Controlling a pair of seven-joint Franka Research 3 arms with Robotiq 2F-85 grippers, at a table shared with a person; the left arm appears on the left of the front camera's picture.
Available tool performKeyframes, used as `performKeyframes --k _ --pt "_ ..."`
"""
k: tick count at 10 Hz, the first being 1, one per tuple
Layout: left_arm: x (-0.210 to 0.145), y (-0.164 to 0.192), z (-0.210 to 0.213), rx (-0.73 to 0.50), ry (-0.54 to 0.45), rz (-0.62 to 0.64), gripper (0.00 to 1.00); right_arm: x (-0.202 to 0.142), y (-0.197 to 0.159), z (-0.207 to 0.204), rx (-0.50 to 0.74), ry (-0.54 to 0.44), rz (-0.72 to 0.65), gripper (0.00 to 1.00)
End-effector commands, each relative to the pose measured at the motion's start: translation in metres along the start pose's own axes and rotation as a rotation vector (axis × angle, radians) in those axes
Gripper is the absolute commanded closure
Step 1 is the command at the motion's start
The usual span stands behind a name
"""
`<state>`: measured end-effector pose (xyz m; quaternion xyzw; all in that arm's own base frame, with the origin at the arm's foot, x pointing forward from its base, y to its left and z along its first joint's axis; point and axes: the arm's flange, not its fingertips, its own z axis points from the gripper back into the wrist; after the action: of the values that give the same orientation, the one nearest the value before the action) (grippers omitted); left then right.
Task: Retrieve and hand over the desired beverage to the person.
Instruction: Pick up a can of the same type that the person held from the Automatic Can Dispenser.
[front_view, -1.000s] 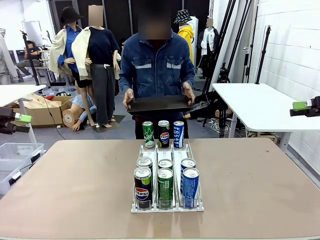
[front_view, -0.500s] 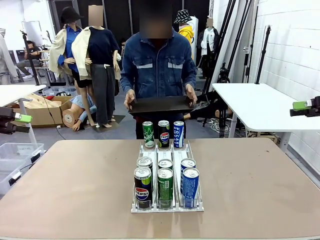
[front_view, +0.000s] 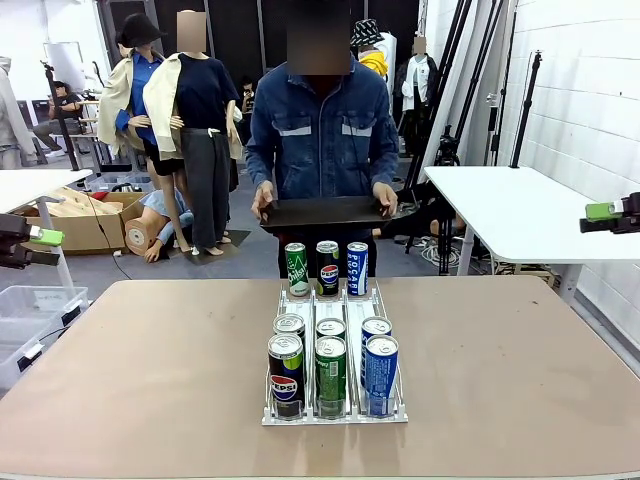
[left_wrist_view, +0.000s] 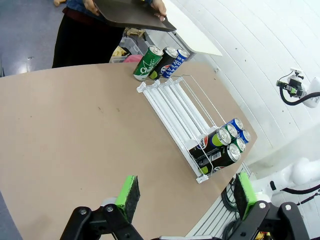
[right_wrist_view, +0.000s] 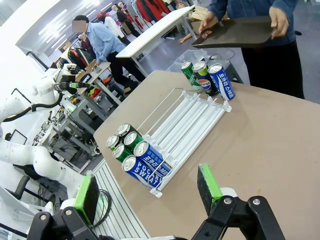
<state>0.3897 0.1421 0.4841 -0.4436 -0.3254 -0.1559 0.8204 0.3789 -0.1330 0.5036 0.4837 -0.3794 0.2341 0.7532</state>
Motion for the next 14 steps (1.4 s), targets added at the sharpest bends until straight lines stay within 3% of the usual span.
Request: performKeyframes --k 1,14 --pt "-0.0007 0.0006 0.0016 -0.007 -0.005 0.0 0.0 0.0002 0.0003 -0.0004 0.006 -0.002 0.002 0.0" --pt "-0.0007 0.0006 0.0016 -0.007 -0.005 0.0 0.0 0.0002 0.0003 -0.0004 0.006 -0.002 0.002 0.0"
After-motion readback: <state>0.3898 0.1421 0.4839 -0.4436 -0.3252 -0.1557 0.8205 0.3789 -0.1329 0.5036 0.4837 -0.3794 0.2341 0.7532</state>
